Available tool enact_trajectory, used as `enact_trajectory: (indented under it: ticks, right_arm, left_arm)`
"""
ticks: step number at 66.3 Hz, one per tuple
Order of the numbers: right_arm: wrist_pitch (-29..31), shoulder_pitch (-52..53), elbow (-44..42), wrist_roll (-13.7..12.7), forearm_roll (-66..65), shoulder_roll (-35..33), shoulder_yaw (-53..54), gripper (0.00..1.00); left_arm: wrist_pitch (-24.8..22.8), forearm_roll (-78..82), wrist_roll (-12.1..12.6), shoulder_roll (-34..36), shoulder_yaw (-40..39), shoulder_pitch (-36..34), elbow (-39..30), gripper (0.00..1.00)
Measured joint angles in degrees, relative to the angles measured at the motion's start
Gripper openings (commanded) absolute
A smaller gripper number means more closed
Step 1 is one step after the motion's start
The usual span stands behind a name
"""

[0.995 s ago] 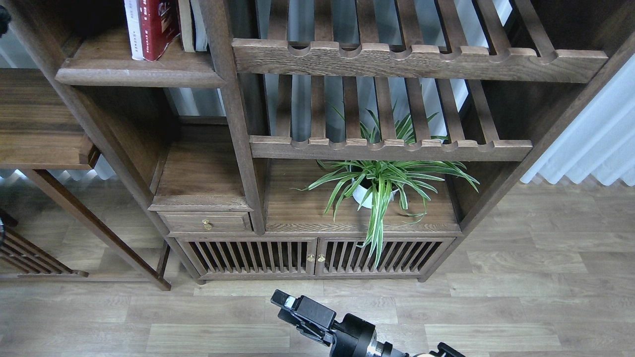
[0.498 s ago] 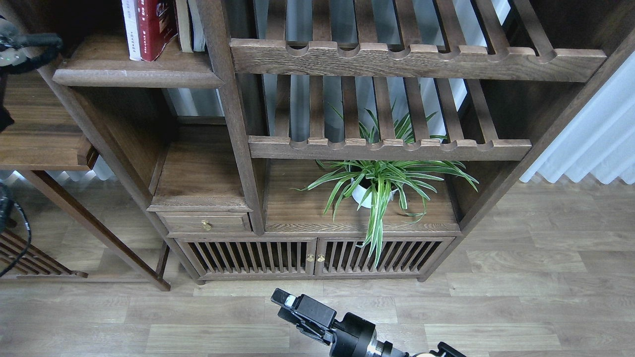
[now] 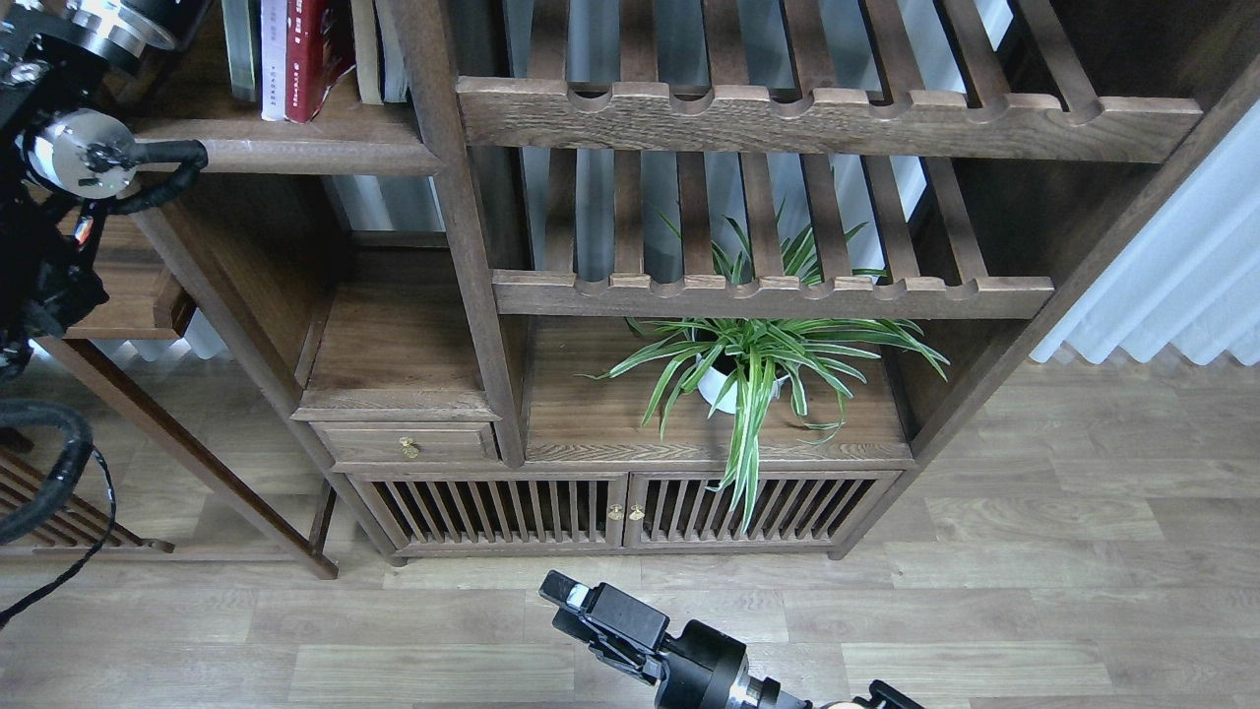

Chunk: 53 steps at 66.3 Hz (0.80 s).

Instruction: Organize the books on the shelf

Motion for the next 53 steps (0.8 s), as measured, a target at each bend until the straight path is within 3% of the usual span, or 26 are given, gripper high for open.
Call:
enact_trajectory:
  ticks: [10,24,44,53]
  right_arm:
    - [0.0,0.0,0.0,0.0,0.0,0.0,0.0,1.0]
    - [0.0,0.0,0.0,0.9,0.0,0.0,0.2,1.0]
    - [0.0,0.7,-0.1,2.4,0.0,0.0,2.5,1.0]
    - [0.0,2.9,0.5,2.7,0.0,0.0,5.5,1.0]
  left_arm:
    - [-0.3,-0.9,0.0,2.3,-0.5,1.2,-3.8,0.99]
    - [-0.4,-4.8,0.0,10.2,-0.7,8.8,-17.9,0.99]
    - [-2.1,-5.6,0.0,18.6,-9.2,29.1,-37.3,1.0]
    - [-2.6,-6.2,0.0,18.5,-12.5,39.0,-40.8,1.0]
